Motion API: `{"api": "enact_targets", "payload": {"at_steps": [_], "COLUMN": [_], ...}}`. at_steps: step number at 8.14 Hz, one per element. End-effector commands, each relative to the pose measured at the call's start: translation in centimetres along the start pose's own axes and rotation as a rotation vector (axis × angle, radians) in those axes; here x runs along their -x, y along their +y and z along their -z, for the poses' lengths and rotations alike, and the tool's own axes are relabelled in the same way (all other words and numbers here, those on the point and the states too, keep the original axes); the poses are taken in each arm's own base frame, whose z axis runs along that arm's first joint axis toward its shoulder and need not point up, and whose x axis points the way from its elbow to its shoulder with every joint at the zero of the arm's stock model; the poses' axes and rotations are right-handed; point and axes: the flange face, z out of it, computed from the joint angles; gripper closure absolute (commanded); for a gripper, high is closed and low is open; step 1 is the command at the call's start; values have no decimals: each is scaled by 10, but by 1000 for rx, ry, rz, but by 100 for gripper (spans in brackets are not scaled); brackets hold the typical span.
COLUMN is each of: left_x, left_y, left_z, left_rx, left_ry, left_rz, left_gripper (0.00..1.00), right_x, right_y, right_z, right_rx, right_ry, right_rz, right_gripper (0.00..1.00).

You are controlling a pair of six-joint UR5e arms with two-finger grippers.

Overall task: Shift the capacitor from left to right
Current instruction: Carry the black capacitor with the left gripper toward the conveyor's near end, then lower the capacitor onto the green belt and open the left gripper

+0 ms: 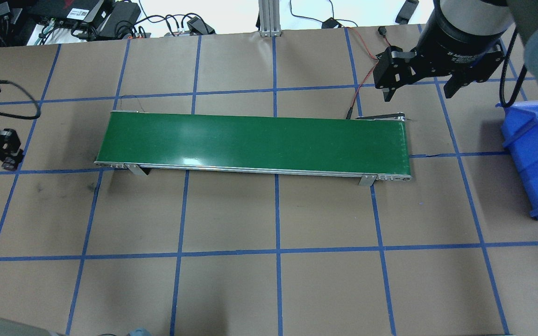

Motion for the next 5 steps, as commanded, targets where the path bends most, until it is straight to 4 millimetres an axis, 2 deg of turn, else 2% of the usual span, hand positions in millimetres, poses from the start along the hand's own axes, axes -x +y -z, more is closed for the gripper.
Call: {"api": "enact_targets", "payload": {"at_steps": [1,2,3,4,5], "left_x": [-147,-187,-208,-210,-212], "left_y": [-30,-38,-47,-65,-88], "left_z": [37,32,21,1,-4], "left_rx": [-32,-26,-10,12,4], "left_ry": [-38,-39,-31,-21,13], "left_rz": [86,80,84,78,66], "left_gripper": [100,100,100,100,100], "right_x": [0,0,0,0,0], "right_y": [0,0,0,0,0], "right_z": [0,0,0,0,0], "right_rx": [0,0,0,0,0], "right_ry": [0,0,0,0,0], "right_rz": [1,1,1,1,1], "right_gripper": [0,0,0,0,0]}}
